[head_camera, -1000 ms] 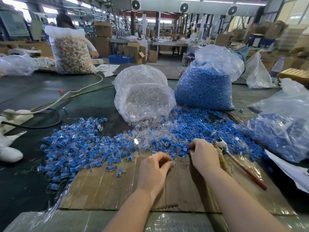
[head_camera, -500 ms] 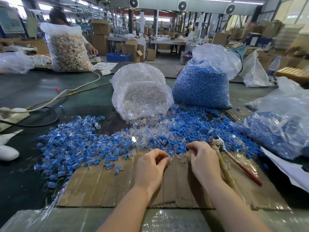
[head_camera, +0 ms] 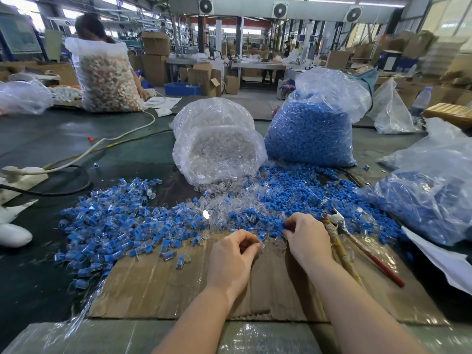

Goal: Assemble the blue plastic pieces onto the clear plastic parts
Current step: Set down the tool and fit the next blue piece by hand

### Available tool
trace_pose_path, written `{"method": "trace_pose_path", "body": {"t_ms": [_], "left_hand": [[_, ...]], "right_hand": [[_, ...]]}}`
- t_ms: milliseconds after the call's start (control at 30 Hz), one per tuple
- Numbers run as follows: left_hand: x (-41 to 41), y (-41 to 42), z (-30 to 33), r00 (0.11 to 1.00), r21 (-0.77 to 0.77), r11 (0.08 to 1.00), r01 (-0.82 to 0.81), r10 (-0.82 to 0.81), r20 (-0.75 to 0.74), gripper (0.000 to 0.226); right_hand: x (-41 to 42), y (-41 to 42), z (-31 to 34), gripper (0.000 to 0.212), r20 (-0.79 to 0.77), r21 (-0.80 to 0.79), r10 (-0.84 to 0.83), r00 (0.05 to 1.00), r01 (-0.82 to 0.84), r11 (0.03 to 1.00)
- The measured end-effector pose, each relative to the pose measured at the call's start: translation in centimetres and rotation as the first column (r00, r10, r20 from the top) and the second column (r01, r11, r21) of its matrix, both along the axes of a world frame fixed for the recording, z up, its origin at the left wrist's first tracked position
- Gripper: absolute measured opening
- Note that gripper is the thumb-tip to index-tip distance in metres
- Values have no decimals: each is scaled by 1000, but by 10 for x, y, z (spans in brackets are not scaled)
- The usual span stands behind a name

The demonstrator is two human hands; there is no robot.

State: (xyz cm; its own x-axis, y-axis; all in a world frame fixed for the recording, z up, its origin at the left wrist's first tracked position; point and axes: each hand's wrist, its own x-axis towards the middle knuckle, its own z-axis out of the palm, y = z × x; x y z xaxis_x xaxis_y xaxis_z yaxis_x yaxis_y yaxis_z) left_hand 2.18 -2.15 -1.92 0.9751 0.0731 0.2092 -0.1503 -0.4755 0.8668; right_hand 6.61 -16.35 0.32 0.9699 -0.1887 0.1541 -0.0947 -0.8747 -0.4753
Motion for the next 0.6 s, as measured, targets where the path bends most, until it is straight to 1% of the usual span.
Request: {"method": "trace_pose_path", "body": {"t_ms": [67, 167, 233, 367, 433, 500, 600], "left_hand": [[0, 0, 0, 1000, -1, 1000, 1, -1, -4, 17], [0, 0, 0, 1000, -10, 1000, -2, 2, 1, 16], [0, 1, -1, 1000, -16, 1000, 1, -1, 0, 15], [1, 1, -1, 1000, -47, 999, -15, 15, 9, 12], [1, 1, 0, 1000, -82, 996, -23, 23, 8, 13], [1, 1, 1, 1000, -100, 995, -23, 24, 5, 14], [1, 1, 2, 1000, -103, 994, -22, 23, 8, 16]], "right_hand": [[2, 0, 1, 16, -14, 40, -10, 1000, 11, 999], [0, -1, 1, 29, 14, 105, -10, 1000, 9, 994], [-6, -2, 0, 30, 81, 119, 0, 997, -10, 993], [-23, 1, -2, 19, 245, 188, 39, 969, -87, 978], [-32, 6, -4, 23, 296, 222, 94, 951, -164, 961], [-39, 12, -8, 29, 316, 204, 165, 934, -236, 950], [-46, 16, -15, 28, 323, 110, 223, 920, -271, 956]]}}
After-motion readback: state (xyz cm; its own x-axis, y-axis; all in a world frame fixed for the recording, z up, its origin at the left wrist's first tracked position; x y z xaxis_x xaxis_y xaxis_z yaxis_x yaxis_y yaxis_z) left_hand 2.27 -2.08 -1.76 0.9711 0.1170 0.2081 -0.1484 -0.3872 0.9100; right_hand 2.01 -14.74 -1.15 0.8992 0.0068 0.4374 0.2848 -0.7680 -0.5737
